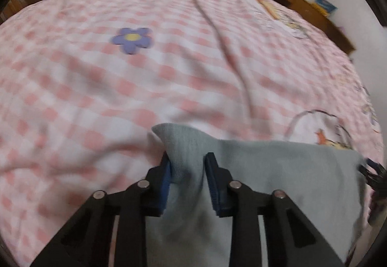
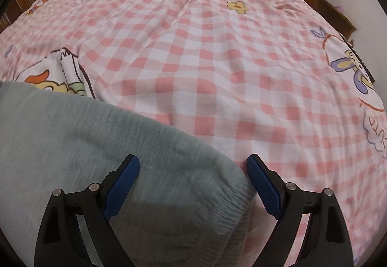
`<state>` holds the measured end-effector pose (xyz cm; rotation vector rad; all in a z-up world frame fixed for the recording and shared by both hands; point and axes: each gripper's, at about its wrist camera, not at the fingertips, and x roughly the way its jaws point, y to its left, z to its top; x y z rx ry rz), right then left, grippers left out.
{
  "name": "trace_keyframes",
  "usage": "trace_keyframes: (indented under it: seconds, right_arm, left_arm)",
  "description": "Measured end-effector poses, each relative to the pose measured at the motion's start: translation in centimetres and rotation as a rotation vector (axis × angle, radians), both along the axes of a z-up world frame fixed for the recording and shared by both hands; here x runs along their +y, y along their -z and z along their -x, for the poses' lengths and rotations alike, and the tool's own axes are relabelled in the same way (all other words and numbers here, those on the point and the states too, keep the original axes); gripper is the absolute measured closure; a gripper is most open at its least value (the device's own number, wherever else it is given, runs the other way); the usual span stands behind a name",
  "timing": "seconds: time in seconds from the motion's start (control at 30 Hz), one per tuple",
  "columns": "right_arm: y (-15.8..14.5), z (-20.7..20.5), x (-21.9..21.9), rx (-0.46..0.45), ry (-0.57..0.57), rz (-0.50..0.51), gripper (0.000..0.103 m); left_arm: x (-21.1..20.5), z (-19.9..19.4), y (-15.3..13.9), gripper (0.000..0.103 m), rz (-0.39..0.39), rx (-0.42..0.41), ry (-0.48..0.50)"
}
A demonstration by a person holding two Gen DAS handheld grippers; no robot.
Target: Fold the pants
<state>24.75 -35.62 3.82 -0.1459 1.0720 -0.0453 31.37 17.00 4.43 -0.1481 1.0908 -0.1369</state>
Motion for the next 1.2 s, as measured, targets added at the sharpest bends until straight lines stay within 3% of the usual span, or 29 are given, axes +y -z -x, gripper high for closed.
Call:
trace_keyframes:
  seconds: [0.07, 0.13, 0.23, 0.27, 0.37, 0.4, 0.43, 0.47, 0.5, 0.77, 1.2]
  right_arm:
    - [0.5, -0.2, -0.1, 0.005, 0.003, -0.023, 0.011]
    - [0.7, -0.3, -0.3, 0.011, 0.005, -0.045, 0.011]
    - [0.9, -0.6, -0.8, 0.021, 0.012, -0.079, 0.013]
    - [0.8, -0.6, -0.9, 0.024, 0.013, -0.086, 0.015]
    - [0.4, -0.3, -0.8, 0.015, 0.008, -0.103, 0.047]
    - [0.1, -0.3, -0.8, 0.012, 0.009, -0.108, 0.063]
    - [-0.2, -0.3, -0.9, 0.013, 0.011, -0.108, 0.078]
    - [-0.4, -0.2, -0.9, 0.014, 0.008, -0.117, 0.086]
    - [-0.8, -0.3, -1.0, 0.012, 0.003, -0.137, 0.093]
    - [-4.8, 2.4, -1.2, -0.075, -0.044, -0.190, 0.096]
    - [-9.8, 9.0, -0.2, -0.169, -0.151, -0.148, 0.096]
  left_arm:
    - [-1.1, 0.3, -0.1, 0.075, -0.039, -0.019, 0.042]
    - [-1.8, 0.2, 0.1, 0.074, -0.127, -0.024, 0.039]
    - [-1.9, -0.6, 1.2, 0.052, -0.220, -0.009, -0.006]
    - [-1.7, -0.8, 1.4, 0.051, -0.219, -0.005, -0.015]
    - [-1.4, -1.0, 1.9, 0.051, -0.192, -0.004, -0.040]
    - [-1.5, -0.8, 1.9, 0.053, -0.196, -0.018, -0.040]
    - [-1.6, -0.7, 1.7, 0.073, -0.200, -0.033, -0.031]
    - [-1.7, -0.7, 1.5, 0.090, -0.204, -0.043, -0.015]
    - [-2.0, -0.6, 1.3, 0.091, -0.199, -0.043, 0.003]
    - [-1.1, 1.8, -3.5, 0.096, -0.155, -0.139, 0.012]
    - [0.6, 8.8, -10.7, 0.096, -0.137, -0.318, 0.031]
